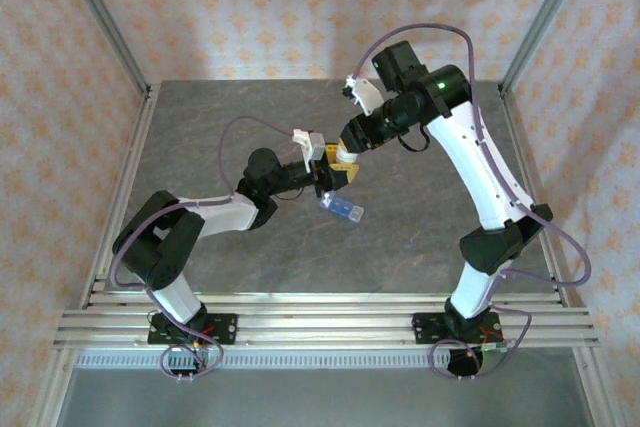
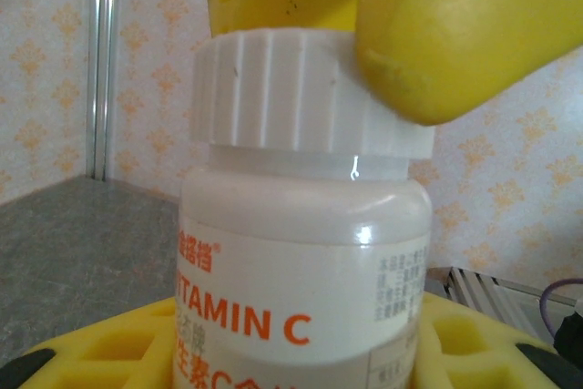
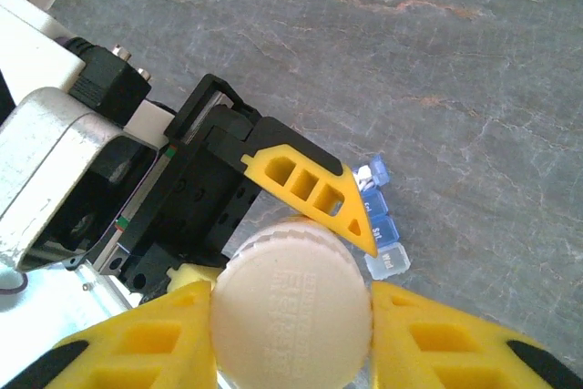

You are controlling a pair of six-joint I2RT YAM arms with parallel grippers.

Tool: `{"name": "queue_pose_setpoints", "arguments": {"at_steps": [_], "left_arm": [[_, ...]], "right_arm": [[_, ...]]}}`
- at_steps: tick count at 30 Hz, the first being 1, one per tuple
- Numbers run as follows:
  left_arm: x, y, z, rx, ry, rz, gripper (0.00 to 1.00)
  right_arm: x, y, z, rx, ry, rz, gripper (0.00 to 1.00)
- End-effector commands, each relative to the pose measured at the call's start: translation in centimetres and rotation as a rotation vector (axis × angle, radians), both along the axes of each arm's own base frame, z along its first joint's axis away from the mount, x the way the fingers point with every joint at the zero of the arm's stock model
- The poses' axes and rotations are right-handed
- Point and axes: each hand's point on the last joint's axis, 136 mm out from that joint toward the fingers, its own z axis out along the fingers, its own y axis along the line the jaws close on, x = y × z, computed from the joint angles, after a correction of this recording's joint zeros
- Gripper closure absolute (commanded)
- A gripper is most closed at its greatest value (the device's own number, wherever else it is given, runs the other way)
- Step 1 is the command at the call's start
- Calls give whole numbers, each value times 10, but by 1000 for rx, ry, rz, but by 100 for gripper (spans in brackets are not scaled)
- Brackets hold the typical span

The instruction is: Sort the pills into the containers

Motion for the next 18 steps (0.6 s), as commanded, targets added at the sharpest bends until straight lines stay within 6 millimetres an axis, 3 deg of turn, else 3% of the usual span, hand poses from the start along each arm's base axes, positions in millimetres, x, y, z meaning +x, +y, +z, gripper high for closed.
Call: {"name": "queue_pose_setpoints", "arguments": {"at_steps": [1,5,11,18], "left_arm": [[-12,0,34,-54,-101,-24,100],[-9,2,35,-60,-109,0,100],[-6,2,33,-56,-111,16,100],[-5,1,29,-52,-105,16,100]], "right_arm": [[1,-1,-11,-4,53,-59,66],[9,-2,-25,7,94,-206,70],[10,0,-54,-2,120,-403,66],[13,4,-60,6,104,-454,64]]}}
